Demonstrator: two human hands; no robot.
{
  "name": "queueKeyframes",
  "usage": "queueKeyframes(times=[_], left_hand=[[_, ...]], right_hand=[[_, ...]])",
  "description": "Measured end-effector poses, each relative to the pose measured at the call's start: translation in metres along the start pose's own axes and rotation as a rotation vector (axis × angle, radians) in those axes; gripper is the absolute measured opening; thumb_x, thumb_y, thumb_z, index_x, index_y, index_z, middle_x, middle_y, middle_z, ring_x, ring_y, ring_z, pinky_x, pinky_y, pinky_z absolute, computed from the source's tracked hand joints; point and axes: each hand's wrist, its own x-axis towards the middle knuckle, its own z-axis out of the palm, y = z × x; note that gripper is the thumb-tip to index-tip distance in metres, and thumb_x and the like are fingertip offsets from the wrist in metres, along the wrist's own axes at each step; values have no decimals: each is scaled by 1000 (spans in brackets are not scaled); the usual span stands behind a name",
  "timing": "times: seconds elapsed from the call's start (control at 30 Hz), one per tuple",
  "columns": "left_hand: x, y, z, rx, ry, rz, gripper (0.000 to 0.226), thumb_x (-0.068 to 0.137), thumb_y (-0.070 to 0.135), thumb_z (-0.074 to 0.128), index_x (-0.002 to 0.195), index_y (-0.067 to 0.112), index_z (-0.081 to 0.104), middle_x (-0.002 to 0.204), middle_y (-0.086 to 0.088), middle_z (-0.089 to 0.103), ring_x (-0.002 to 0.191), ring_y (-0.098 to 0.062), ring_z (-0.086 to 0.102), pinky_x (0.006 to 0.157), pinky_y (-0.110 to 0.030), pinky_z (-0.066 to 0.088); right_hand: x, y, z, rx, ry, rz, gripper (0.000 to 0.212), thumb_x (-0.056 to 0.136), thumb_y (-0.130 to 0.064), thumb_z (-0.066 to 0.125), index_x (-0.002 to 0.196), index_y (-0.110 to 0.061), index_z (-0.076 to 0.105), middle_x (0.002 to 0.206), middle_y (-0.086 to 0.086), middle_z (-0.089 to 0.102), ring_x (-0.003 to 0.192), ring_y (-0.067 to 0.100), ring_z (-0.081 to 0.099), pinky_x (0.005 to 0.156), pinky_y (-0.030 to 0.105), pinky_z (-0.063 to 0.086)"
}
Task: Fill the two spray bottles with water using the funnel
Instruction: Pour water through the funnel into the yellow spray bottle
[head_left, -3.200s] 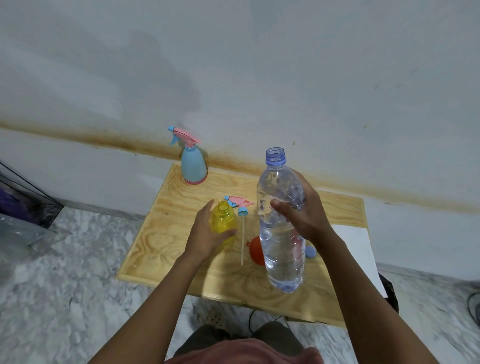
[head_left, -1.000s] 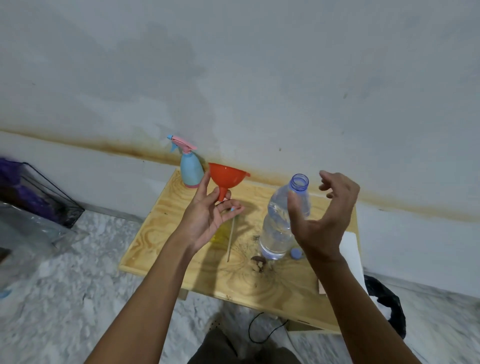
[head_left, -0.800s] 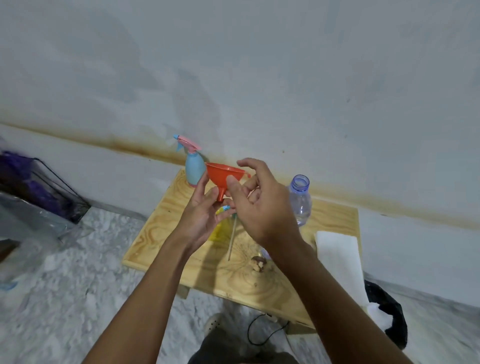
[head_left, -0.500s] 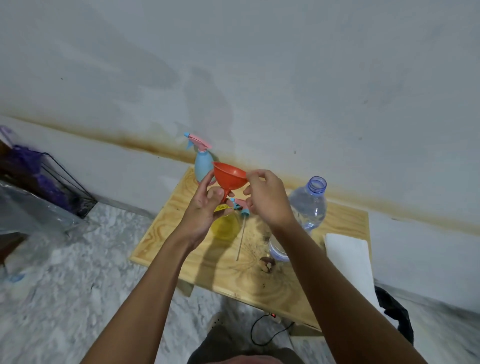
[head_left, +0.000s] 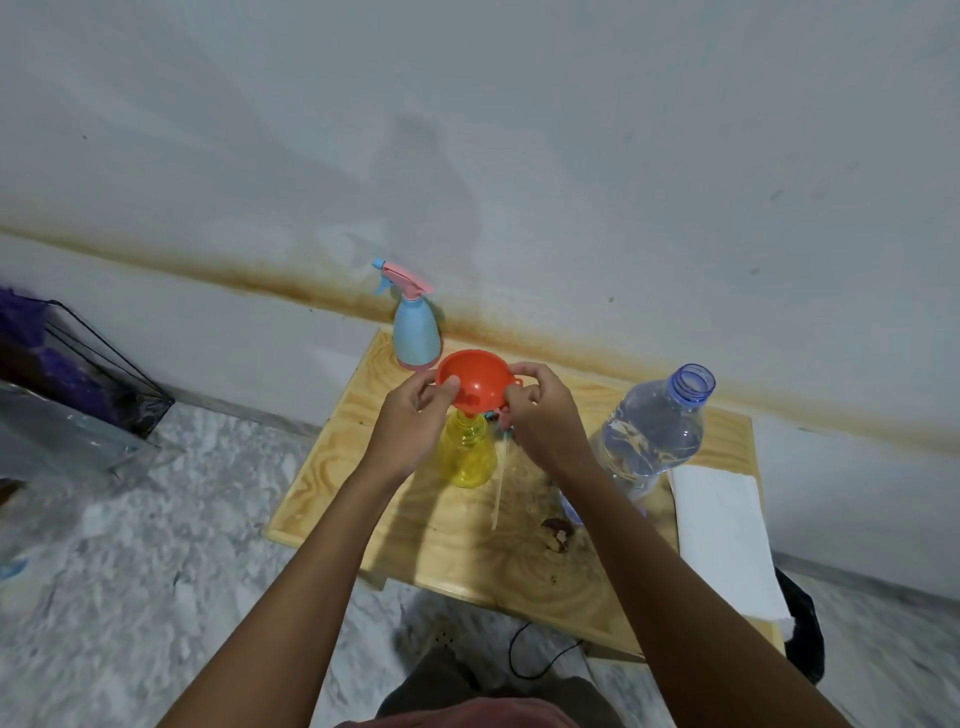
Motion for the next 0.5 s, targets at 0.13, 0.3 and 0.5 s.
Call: queueKeyframes(times=[0.13, 0.3, 0.5], left_hand=[[4, -18, -1, 47, -10, -35, 28, 100, 35, 54, 120, 18, 65, 103, 5, 72, 99, -7, 66, 81, -22, 46], [5, -32, -1, 69, -64, -46, 33, 103, 38, 47, 128, 22, 61, 111, 7, 70, 105, -5, 64, 82, -20, 45], [3, -35, 8, 127, -7, 0, 30, 104, 36, 46, 122, 22, 65, 102, 8, 71, 96, -3, 64, 77, -19, 46]], right_hand=[[0, 10, 7, -54, 16, 0, 24, 96, -11, 51, 115, -23, 58, 78, 16, 70, 61, 15, 64, 60, 32, 52], [0, 24, 15, -114, 45, -39, 22, 99, -17, 54, 118, -29, 56, 86, 10, 71, 71, 20, 68, 72, 43, 59], [-17, 22, 7, -307, 176, -170, 38, 101, -33, 57, 137, -24, 51, 91, -1, 71, 79, 12, 68, 69, 28, 54]])
